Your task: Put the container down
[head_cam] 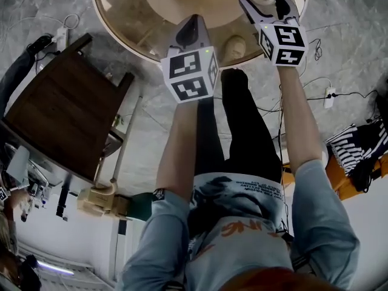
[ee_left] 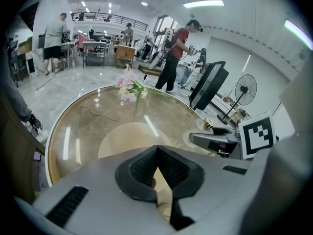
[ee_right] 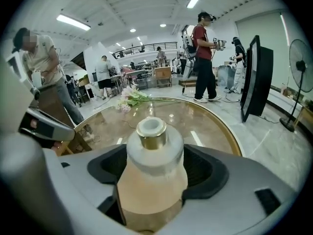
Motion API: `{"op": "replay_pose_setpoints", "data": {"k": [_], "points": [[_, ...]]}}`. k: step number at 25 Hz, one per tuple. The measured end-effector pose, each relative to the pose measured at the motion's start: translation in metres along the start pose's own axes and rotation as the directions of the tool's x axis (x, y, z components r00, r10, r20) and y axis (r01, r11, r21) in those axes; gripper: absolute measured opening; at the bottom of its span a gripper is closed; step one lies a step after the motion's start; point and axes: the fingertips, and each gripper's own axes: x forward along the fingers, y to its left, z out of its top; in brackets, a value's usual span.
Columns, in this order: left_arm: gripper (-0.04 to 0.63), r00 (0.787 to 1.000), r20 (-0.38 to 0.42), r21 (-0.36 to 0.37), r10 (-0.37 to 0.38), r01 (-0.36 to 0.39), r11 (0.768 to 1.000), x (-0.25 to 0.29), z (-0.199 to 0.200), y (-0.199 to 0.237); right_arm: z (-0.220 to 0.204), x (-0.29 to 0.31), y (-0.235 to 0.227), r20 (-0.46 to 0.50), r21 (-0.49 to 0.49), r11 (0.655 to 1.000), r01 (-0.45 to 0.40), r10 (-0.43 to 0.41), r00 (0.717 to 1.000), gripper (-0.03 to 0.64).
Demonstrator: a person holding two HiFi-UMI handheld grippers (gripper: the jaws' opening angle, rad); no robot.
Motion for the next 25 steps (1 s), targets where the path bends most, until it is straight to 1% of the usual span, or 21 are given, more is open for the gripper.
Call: {"op": "replay_pose_setpoints", "data": {"k": [3,6,8,11,16,19,22,23,25], "points": [[0.025,1.000,0.010,-0.005,0.019,-0.019,1.000,-0.017,-0.004,-0.001,-0.003,-0.024,0.001,0.003,0.028,1.000,0.007,-0.007,1.000,0.367],[0.025,0.999,0.029,-0.018,0.035,-0.035,0.999,-0.039,-0.004,-0.007,-0.005,-0.055,0.004,0.005,0.064,0.998,0.009,-0.009,1.000,0.325],[0.025,0.998,0.051,-0.028,0.048,-0.047,0.999,-0.058,0.003,-0.010,0.003,-0.075,0.009,0.013,0.075,0.997,0.005,-0.006,1.000,0.276],[0.025,0.993,0.088,-0.057,0.078,-0.073,0.996,-0.090,0.016,-0.011,0.021,-0.104,0.020,0.030,0.072,0.997,-0.006,0.004,1.000,0.167],[0.025,0.975,0.172,-0.126,0.143,-0.123,0.984,-0.132,0.048,-0.007,0.074,-0.135,0.030,0.095,0.068,0.997,-0.022,0.016,0.995,0.022],[0.025,0.966,0.206,-0.157,0.155,-0.124,0.980,-0.162,0.066,-0.021,0.100,-0.154,0.040,0.092,0.051,0.998,-0.027,0.022,0.996,0.012],[0.025,0.958,0.252,-0.145,0.139,-0.105,0.984,-0.197,0.090,-0.040,0.133,-0.179,0.056,0.117,0.044,0.998,-0.045,0.040,0.992,0.011],[0.025,0.951,0.279,-0.139,0.132,-0.096,0.986,-0.209,0.101,-0.046,0.146,-0.187,0.061,0.131,0.042,0.998,-0.052,0.046,0.990,0.011],[0.025,0.932,0.342,-0.139,0.123,-0.079,0.987,-0.230,0.126,-0.055,0.174,-0.199,0.068,0.165,0.037,0.997,-0.063,0.056,0.985,0.011]]}}
